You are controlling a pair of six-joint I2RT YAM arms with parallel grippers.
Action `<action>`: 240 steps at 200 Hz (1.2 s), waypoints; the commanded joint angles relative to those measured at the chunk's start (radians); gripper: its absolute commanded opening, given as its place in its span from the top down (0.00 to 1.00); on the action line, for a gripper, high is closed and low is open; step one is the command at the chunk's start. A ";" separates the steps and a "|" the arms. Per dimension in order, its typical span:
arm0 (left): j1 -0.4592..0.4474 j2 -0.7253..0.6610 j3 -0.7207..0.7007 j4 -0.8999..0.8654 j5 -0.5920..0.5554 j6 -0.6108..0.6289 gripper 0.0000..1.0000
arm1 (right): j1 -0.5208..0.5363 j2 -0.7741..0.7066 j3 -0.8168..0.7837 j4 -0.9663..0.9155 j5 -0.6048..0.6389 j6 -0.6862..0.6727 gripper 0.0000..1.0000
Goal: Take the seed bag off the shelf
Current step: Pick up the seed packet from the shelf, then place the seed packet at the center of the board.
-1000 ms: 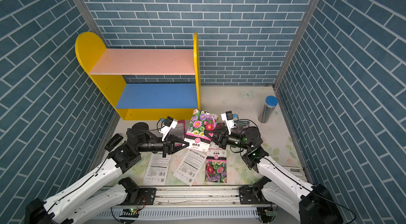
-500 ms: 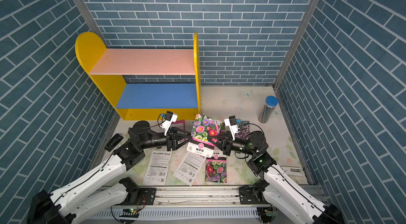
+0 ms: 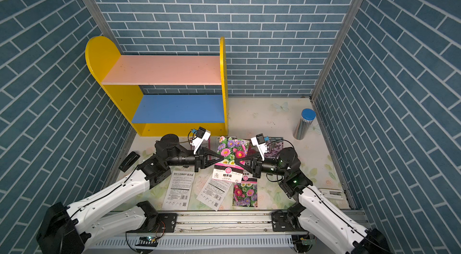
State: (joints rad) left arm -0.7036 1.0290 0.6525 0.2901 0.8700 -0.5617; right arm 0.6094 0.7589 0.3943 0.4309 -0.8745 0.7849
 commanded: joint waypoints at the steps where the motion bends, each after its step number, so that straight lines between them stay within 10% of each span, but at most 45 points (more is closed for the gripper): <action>1: -0.012 -0.010 0.024 0.008 -0.015 -0.007 1.00 | -0.002 -0.049 0.066 -0.217 0.089 -0.133 0.63; 26: -0.058 -0.004 0.011 0.037 -0.098 -0.071 1.00 | -0.002 -0.121 0.179 -0.615 0.369 -0.224 0.26; 61: -0.188 0.043 -0.005 0.138 -0.255 -0.166 1.00 | -0.002 -0.174 0.326 -0.987 0.569 -0.234 0.03; 132: -0.351 0.284 0.012 0.353 -0.506 -0.314 1.00 | 0.000 -0.271 0.520 -1.448 0.682 -0.207 0.00; 240: -0.485 0.770 0.214 0.597 -0.521 -0.582 1.00 | -0.001 -0.289 0.667 -1.722 0.792 -0.203 0.00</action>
State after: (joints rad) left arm -1.1671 1.7329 0.8112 0.8223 0.3592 -1.0523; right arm 0.6094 0.4866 1.0397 -1.2240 -0.1150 0.5953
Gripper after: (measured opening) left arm 0.074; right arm 0.998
